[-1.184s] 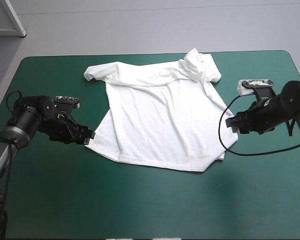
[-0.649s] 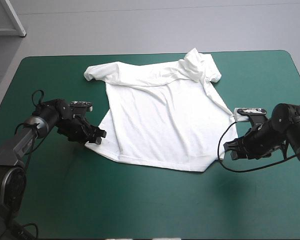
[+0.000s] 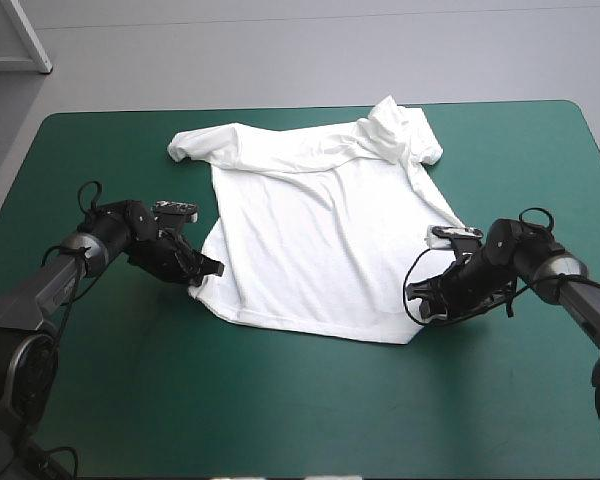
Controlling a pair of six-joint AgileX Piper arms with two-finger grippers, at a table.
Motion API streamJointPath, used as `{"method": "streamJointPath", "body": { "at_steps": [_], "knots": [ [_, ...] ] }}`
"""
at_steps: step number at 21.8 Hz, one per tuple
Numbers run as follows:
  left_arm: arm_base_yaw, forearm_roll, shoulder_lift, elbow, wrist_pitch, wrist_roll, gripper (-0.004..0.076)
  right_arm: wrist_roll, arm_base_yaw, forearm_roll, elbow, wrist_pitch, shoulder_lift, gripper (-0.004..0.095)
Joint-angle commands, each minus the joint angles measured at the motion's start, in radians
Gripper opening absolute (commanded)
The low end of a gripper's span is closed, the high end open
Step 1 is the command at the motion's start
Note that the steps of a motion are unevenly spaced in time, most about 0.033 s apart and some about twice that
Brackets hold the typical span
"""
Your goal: Fold the cloth
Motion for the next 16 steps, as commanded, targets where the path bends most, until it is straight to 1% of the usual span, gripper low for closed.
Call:
{"method": "streamJointPath", "body": {
  "at_steps": [1,2,4,5,6,7,10,13,14,15,16],
  "knots": [
    [-0.013,-0.023,-0.007,0.009,0.050,-0.007,-0.0008,0.003,0.008,0.015,-0.018,-0.026,0.036,0.0483],
    [-0.013,-0.023,-0.009,0.009,0.048,-0.007,-0.0008,0.003,0.008,0.015,-0.018,-0.026,0.046,0.0472],
    [-0.013,-0.025,-0.014,0.009,0.035,-0.007,-0.0008,-0.018,0.008,0.019,-0.018,-0.038,0.059,0.0332],
    [-0.013,-0.025,-0.018,0.009,0.032,-0.009,-0.0008,-0.055,0.008,0.020,-0.018,-0.047,0.059,0.0167],
    [-0.013,-0.025,-0.023,0.009,0.032,-0.009,-0.0008,-0.075,0.008,0.020,-0.022,-0.047,0.051,0.0065],
    [-0.013,-0.017,-0.043,0.007,0.019,-0.009,-0.0008,-0.086,0.008,0.018,-0.036,-0.047,0.035,-0.0012],
    [-0.013,-0.017,-0.090,-0.016,0.014,-0.017,-0.0008,-0.081,0.008,-0.009,-0.097,-0.033,-0.002,-0.0015],
    [-0.013,-0.004,-0.156,-0.067,0.016,-0.050,-0.0008,-0.038,0.008,-0.049,-0.214,0.023,-0.039,-0.0015],
    [-0.013,0.021,-0.205,-0.121,0.033,-0.076,-0.0008,-0.011,0.008,-0.077,-0.302,0.078,-0.055,-0.0015],
    [-0.013,0.039,-0.229,-0.153,0.047,-0.096,-0.0008,-0.001,0.008,-0.092,-0.355,0.108,-0.061,-0.0015],
    [-0.013,0.092,-0.271,-0.231,0.087,-0.127,-0.0008,0.022,0.008,-0.123,-0.466,0.168,-0.070,-0.0015]
  ]
}}
